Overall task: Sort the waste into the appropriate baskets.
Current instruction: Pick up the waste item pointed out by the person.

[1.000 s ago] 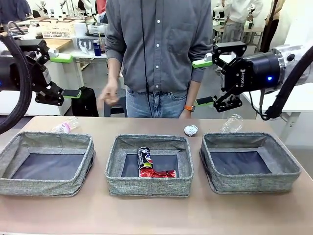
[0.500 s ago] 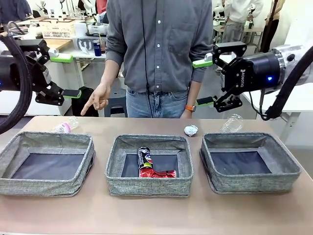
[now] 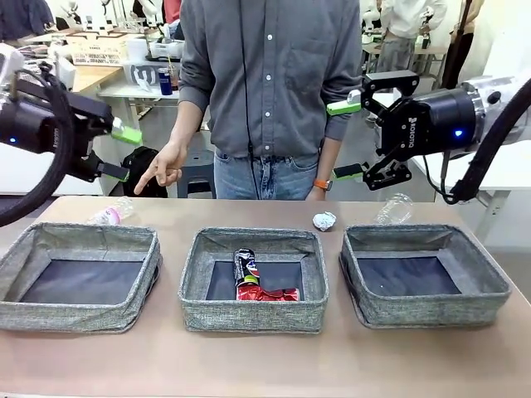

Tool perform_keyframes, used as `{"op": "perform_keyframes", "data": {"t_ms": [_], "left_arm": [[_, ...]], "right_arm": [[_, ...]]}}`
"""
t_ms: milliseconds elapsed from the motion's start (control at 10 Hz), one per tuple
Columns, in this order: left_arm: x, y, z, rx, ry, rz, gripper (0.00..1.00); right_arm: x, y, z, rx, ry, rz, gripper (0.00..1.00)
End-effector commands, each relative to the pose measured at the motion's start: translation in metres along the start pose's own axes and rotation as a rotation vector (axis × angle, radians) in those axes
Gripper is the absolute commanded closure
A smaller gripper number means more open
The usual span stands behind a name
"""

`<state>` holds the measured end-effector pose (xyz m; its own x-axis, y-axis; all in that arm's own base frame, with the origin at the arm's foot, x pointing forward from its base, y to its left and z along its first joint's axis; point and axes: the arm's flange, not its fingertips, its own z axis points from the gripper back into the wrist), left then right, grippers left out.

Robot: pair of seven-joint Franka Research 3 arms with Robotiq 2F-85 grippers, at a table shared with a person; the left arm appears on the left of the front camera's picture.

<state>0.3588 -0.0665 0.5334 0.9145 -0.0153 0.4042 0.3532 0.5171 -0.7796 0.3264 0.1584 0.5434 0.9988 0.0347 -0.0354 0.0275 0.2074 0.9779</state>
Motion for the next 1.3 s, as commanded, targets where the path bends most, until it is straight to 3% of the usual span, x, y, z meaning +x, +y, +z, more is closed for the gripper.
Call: {"op": "perform_keyframes", "data": {"t_ms": [0, 200, 300, 500, 600, 700, 1100, 1200], "left_arm": [[0.026, 0.026, -0.002, 0.822, 0.174, -0.068, 0.00], [0.032, 0.038, 0.010, 1.053, 0.218, -0.070, 0.00], [0.031, 0.040, 0.015, 1.088, 0.211, -0.083, 0.00], [0.029, 0.040, 0.026, 1.091, 0.167, -0.080, 0.00], [0.030, 0.038, 0.029, 1.060, 0.099, -0.049, 0.00], [0.036, 0.049, 0.026, 0.968, 0.117, -0.163, 0.00], [0.035, 0.046, 0.023, 0.993, 0.123, -0.146, 0.00], [0.065, 0.067, 0.021, 0.997, 0.193, -0.139, 0.00]], "right_arm": [[0.001, 0.003, -0.001, 0.025, -0.005, 0.003, 0.00], [0.001, 0.003, -0.001, 0.025, -0.005, 0.003, 0.00], [0.001, 0.003, -0.001, 0.025, -0.005, 0.003, 0.00], [0.001, 0.003, -0.001, 0.025, -0.005, 0.003, 0.00], [0.001, 0.003, -0.001, 0.025, -0.005, 0.003, 0.00], [0.001, 0.003, -0.001, 0.025, -0.005, 0.003, 0.00], [0.001, 0.003, -0.001, 0.025, -0.005, 0.003, 0.00], [0.001, 0.003, -0.001, 0.025, -0.005, 0.003, 0.00]]}}
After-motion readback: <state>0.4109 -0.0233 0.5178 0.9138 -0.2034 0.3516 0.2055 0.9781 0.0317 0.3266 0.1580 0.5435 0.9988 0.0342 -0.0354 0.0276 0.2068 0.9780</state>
